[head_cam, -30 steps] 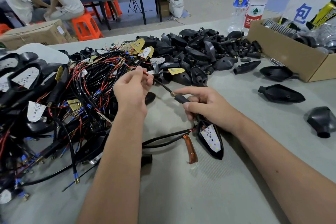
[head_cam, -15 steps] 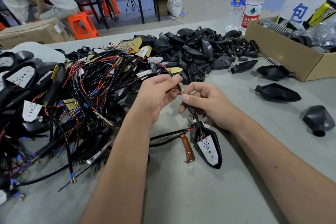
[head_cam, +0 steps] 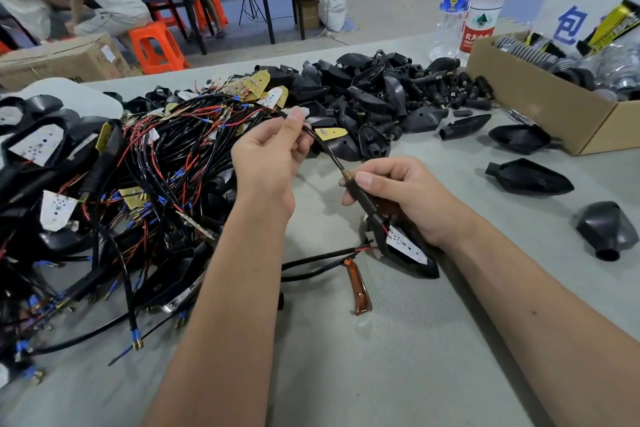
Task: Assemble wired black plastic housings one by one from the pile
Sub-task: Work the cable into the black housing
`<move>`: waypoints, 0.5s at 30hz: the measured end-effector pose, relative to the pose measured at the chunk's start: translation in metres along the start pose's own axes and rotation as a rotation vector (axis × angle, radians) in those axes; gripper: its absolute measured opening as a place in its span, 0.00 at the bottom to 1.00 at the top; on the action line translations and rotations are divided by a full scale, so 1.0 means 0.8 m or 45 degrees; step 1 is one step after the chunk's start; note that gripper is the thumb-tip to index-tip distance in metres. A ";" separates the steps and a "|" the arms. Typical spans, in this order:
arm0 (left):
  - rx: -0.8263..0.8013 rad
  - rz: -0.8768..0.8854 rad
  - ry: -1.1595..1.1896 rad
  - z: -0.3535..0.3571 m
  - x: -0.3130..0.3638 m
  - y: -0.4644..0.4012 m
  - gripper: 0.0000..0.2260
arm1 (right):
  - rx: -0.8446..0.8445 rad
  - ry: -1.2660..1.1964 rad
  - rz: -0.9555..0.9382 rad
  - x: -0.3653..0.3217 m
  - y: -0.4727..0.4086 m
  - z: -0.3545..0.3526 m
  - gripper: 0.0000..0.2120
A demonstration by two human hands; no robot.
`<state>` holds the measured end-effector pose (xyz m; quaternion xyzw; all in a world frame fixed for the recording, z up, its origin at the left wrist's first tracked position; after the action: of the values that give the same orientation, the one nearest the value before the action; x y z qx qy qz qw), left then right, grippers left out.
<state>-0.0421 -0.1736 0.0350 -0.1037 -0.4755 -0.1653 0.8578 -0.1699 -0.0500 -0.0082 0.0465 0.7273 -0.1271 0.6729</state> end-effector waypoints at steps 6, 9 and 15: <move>-0.146 -0.206 -0.010 0.014 -0.015 -0.001 0.06 | 0.132 -0.306 -0.044 0.001 -0.003 -0.012 0.13; -0.324 -0.488 -0.391 0.011 -0.058 0.010 0.09 | 0.244 -0.407 -0.110 -0.003 -0.002 -0.020 0.12; -0.719 -0.563 -0.574 0.028 -0.083 0.037 0.05 | 0.401 -0.501 -0.110 -0.005 0.002 -0.035 0.14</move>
<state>-0.0811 -0.1263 -0.0100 -0.2638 -0.5982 -0.4424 0.6139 -0.1963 -0.0413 -0.0029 0.0938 0.5549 -0.2739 0.7799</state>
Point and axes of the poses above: each hand's wrist, its own y-axis away from the middle knuckle, its own z-axis out of the palm, x = y × z, the point moved 8 cm from there along -y, towards the middle knuckle, and after that the axes turned 8 degrees about y, right-handed, at the moved point
